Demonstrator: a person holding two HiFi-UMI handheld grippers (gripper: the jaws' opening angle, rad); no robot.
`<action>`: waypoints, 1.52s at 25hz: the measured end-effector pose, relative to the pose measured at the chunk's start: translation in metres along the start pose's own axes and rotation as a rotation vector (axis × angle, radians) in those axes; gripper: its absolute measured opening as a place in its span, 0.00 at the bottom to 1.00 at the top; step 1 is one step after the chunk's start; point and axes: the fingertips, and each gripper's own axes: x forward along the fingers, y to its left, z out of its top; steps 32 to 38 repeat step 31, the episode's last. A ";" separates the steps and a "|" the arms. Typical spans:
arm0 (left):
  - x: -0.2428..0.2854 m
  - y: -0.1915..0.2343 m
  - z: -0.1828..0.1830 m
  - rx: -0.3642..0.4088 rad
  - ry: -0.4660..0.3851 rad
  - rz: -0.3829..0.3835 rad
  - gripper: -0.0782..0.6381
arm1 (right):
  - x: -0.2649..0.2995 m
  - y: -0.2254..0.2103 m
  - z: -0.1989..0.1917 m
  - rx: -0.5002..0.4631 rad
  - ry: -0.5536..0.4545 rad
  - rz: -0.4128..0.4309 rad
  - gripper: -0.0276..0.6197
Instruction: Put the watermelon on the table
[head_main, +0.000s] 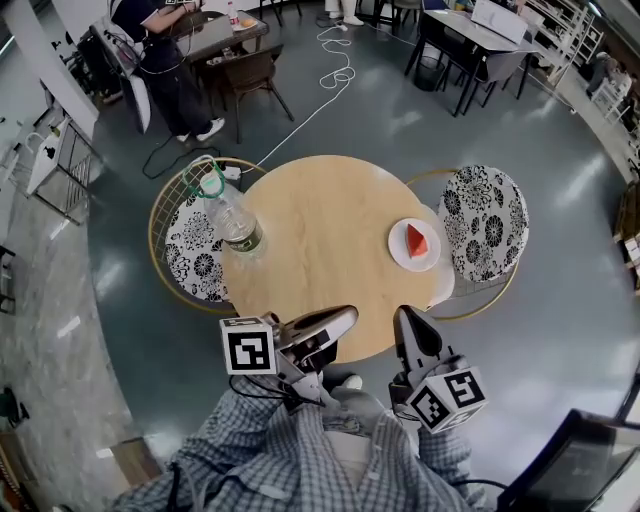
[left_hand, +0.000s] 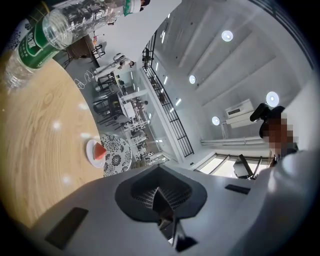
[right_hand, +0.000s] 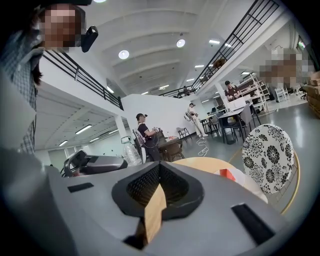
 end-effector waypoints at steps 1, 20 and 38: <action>-0.001 0.000 0.000 -0.005 -0.003 0.001 0.12 | 0.000 0.001 0.000 -0.003 0.001 0.004 0.05; -0.009 0.008 0.004 -0.032 -0.030 0.026 0.12 | 0.003 0.004 -0.007 0.003 0.017 0.008 0.05; -0.009 0.008 0.004 -0.031 -0.035 0.030 0.12 | 0.006 0.008 -0.009 -0.008 0.030 0.043 0.05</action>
